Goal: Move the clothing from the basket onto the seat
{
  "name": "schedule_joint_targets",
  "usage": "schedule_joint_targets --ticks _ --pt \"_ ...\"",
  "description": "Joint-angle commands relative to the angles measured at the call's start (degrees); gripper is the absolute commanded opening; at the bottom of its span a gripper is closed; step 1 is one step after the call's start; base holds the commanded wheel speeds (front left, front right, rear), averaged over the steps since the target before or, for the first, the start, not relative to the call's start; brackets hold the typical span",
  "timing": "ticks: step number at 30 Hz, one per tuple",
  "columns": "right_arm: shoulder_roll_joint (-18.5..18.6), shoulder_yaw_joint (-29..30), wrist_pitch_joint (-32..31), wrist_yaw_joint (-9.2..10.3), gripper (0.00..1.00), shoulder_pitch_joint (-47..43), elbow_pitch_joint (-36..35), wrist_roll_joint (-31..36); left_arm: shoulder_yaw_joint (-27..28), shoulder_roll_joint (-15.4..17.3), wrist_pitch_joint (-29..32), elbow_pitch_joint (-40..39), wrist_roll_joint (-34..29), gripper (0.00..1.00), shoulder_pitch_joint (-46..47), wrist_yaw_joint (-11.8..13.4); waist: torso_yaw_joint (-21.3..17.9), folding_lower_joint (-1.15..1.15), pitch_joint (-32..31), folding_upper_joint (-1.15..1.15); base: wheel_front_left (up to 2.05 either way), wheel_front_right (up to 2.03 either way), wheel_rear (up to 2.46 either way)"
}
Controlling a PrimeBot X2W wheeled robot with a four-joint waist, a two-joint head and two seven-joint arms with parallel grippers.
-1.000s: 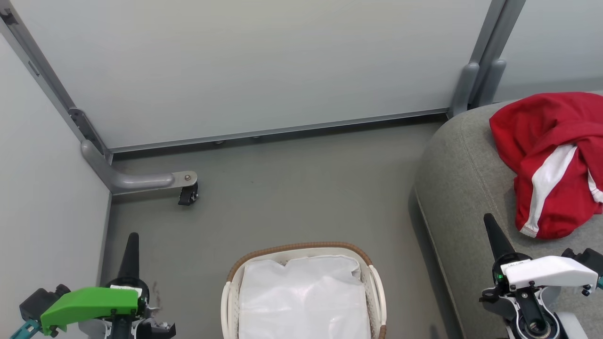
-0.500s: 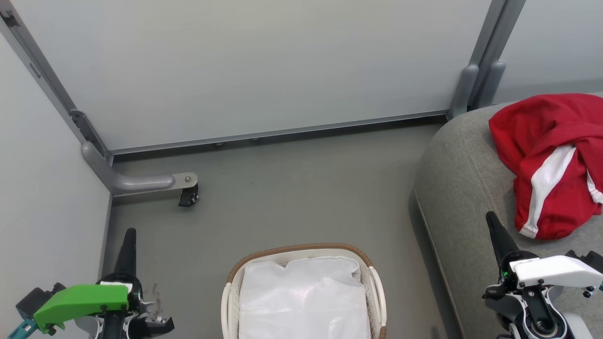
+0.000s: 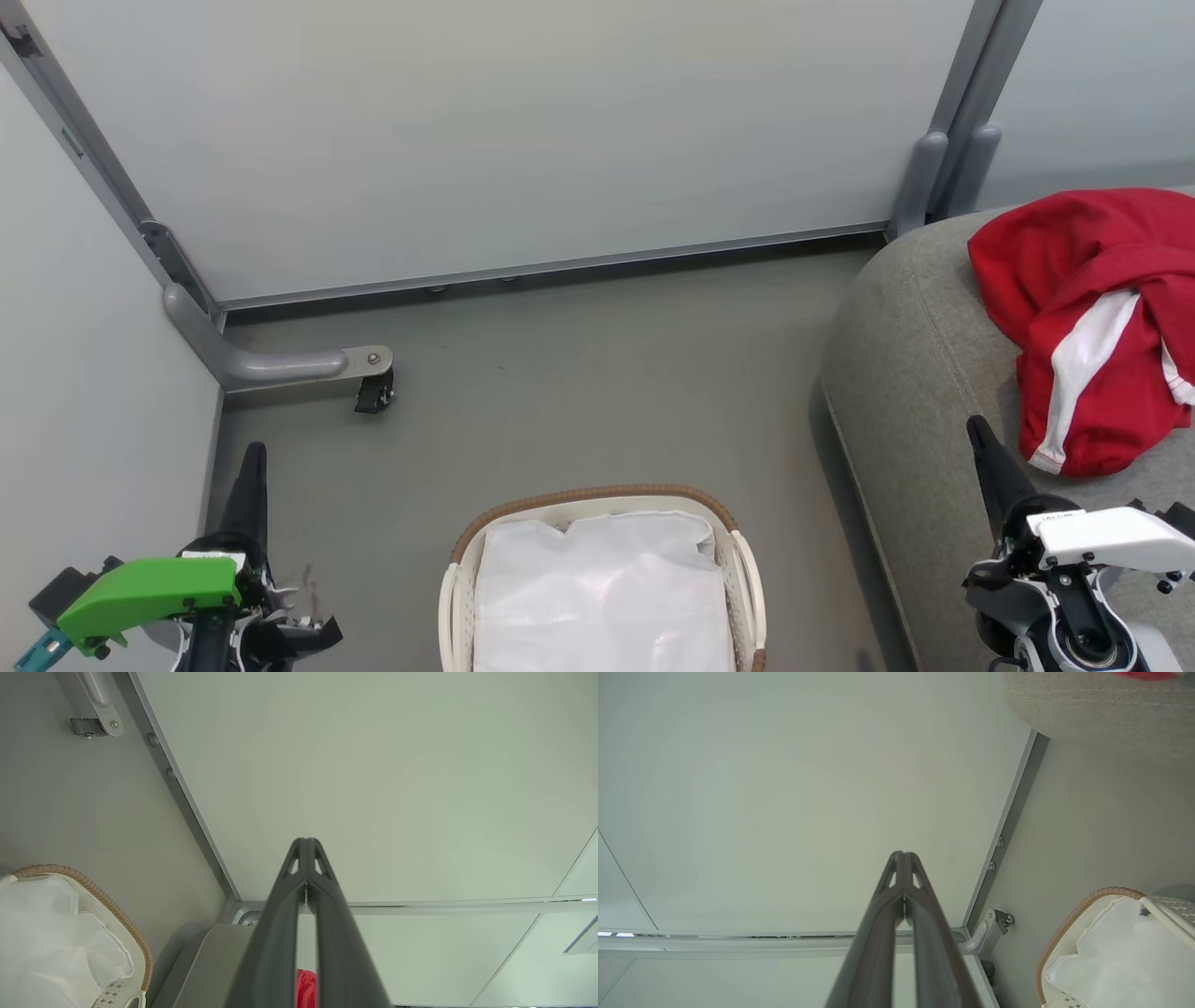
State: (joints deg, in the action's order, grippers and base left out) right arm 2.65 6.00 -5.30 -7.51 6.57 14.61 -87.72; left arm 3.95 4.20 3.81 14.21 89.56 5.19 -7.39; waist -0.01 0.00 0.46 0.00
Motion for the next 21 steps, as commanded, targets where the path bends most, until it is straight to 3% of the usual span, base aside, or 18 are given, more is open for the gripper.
schedule_joint_targets --ticks 1,21 --pt "0.36 0.24 -0.43 0.03 0.00 -0.48 -0.36 -1.13 0.38 0.09 0.31 -0.29 1.10 0.00 0.88 -0.17 0.00 0.00 -0.03 0.00 0.00 0.00 0.00" --pt "0.39 0.65 -1.43 0.04 0.00 -0.67 -0.73 -4.78 1.14 -0.23 1.64 -0.26 4.14 0.00 1.25 -0.19 0.01 0.00 -0.28 0.00 0.00 0.00 0.00"
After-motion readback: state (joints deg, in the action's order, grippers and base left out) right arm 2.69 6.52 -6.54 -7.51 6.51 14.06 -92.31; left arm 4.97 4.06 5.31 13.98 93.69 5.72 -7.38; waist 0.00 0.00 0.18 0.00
